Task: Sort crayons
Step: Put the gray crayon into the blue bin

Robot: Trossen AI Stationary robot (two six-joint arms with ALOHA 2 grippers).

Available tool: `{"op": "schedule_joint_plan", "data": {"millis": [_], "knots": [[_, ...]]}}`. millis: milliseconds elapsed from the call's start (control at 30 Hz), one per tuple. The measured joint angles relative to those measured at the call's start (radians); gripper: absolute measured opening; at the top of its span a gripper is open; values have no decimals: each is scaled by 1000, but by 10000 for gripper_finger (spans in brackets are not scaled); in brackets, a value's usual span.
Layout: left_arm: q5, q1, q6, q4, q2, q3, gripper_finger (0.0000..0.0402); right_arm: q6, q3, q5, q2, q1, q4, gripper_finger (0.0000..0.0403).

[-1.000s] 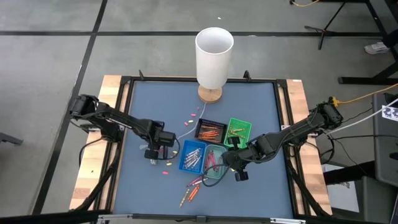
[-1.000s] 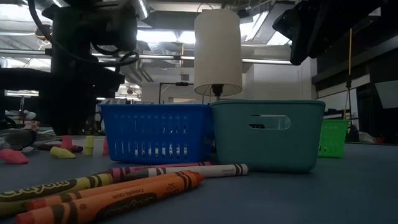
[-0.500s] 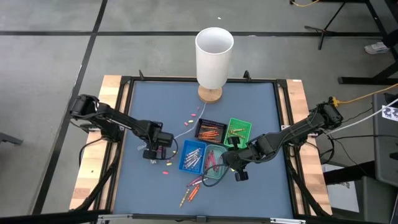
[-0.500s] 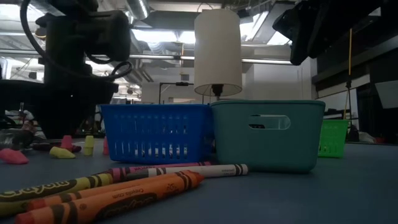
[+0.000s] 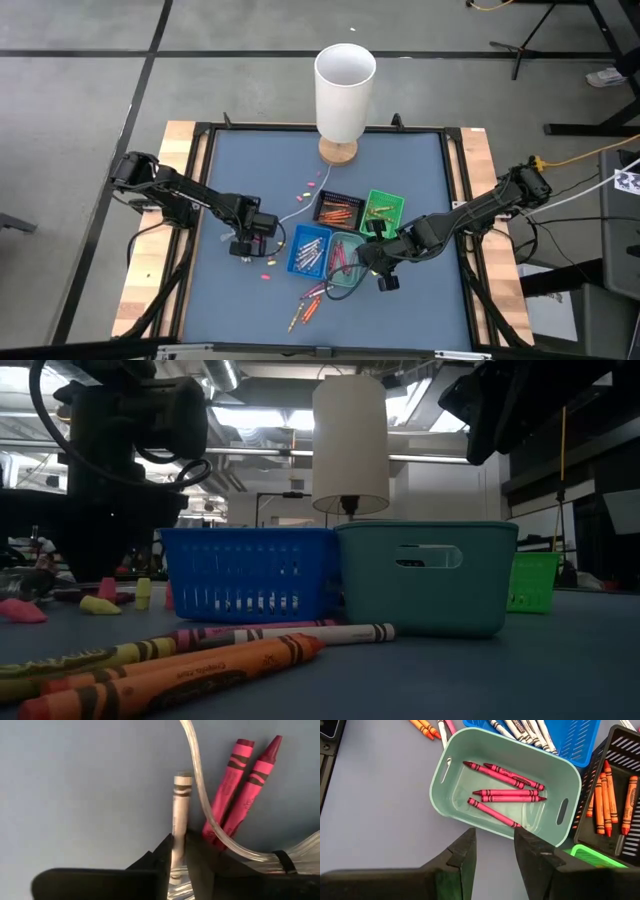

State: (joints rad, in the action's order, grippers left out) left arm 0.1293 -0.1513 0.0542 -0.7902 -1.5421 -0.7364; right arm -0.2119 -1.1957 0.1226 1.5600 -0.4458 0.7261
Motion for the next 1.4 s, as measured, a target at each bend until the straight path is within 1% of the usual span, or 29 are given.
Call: {"op": "schedule_joint_plan", "data": {"millis": [233, 500, 667, 833, 1067, 1233, 1300, 1400], "knots": [[8, 0, 82, -4, 0, 0, 15, 0, 0, 0, 0, 0, 0, 131], [24, 1, 156, -5, 17, -12, 8, 0, 0, 0, 0, 0, 0, 131], [46, 2, 157, 2, 24, -66, 8, 0, 0, 0, 0, 0, 0, 131], [102, 2, 155, -2, 24, -131, 8, 0, 0, 0, 0, 0, 0, 131], [146, 2, 169, 0, 24, -236, 8, 0, 0, 0, 0, 0, 0, 131], [130, -1, 280, 73, 26, -300, 8, 0, 0, 0, 0, 0, 0, 131], [97, -2, 316, 128, 26, -310, 8, 0, 0, 0, 0, 0, 0, 131], [16, -2, 370, 231, 26, -311, 8, 0, 0, 0, 0, 0, 0, 131]]}}
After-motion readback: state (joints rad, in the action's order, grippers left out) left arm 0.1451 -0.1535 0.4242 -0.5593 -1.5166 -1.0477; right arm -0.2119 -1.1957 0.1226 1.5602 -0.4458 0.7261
